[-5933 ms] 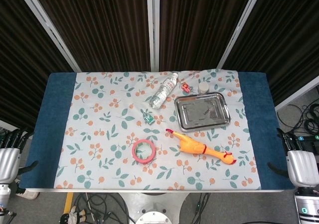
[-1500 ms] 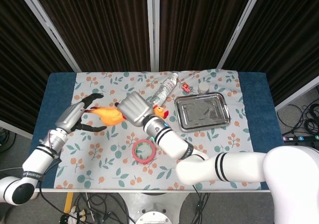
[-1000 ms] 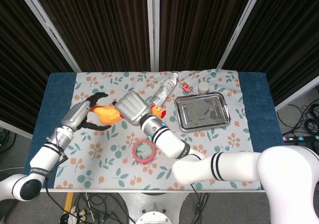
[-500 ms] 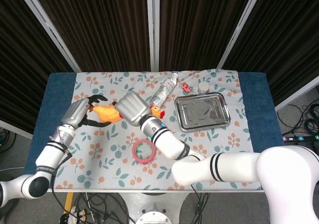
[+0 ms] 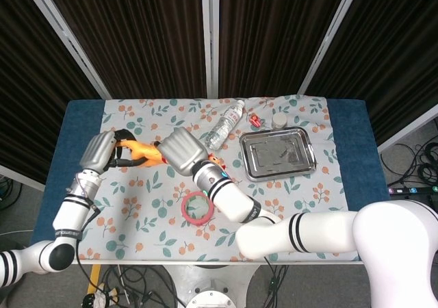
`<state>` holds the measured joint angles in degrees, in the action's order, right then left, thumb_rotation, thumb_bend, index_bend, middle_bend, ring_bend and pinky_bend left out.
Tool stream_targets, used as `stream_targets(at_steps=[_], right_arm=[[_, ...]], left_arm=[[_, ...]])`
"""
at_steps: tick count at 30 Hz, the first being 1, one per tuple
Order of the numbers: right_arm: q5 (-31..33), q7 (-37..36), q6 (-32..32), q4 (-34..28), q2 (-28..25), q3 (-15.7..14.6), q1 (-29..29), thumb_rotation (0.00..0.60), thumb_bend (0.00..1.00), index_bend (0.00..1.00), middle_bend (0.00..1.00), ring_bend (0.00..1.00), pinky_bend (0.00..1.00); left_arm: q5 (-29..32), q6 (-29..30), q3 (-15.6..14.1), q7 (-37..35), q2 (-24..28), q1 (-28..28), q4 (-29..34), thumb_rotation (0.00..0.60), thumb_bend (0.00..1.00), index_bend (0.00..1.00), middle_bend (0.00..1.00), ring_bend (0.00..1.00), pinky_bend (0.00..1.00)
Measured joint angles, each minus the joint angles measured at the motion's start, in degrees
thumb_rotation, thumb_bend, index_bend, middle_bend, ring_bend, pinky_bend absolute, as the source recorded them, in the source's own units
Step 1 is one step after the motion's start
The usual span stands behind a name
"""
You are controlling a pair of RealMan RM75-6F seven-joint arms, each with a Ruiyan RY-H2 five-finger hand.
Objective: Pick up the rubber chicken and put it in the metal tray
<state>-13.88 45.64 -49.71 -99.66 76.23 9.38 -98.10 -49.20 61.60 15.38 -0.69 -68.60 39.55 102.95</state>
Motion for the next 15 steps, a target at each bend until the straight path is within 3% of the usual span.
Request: stream_targets(at_steps=[2, 4, 7, 11, 15], right_arm=[[0.1, -0.01, -0.11, 0.12, -0.01, 0.01, 0.04, 0.6, 0.72, 0.64, 0.58, 0.56, 0.83], [0.27, 0.01, -0.25, 0.29, -0.03, 0.04, 0.06, 0.6, 0.72, 0.64, 0.58, 0.56, 0.83], [0.49, 0.08, -0.37, 0.53, 0.02, 0.07, 0.09, 0.6, 0.72, 0.64, 0.58, 0.56, 0.83], [0.84, 0.29, -0.35, 0.72, 0.11, 0.07, 0.05, 0.6, 0.72, 0.64, 0.58, 0.56, 0.83], [1.27, 0.57, -0.19, 1.09, 0.25, 0.05, -0.08, 0.6, 0.72, 0.64, 0.58, 0.56, 0.83]], left_arm=[[-0.18, -0.05, -0.11, 0.03, 0.07, -0.36, 0.22, 0.257, 0.27, 0.67, 0.7, 0.62, 0.77], [-0.18, -0.77, -0.28, 0.01, 0.44, -0.45, 0.54, 0.259, 0.18, 0.45, 0.53, 0.49, 0.72], [-0.07, -3.01, -0.47, -0.34, 1.5, -0.53, 1.2, 0.263, 0.12, 0.27, 0.35, 0.37, 0.64], [-0.89, -4.53, -0.55, -1.45, 2.51, -0.96, 1.59, 0.266, 0.09, 0.2, 0.23, 0.26, 0.55], [-2.01, -3.96, -0.41, -2.26, 2.28, -1.67, 1.26, 0.265, 0.09, 0.18, 0.19, 0.21, 0.5]])
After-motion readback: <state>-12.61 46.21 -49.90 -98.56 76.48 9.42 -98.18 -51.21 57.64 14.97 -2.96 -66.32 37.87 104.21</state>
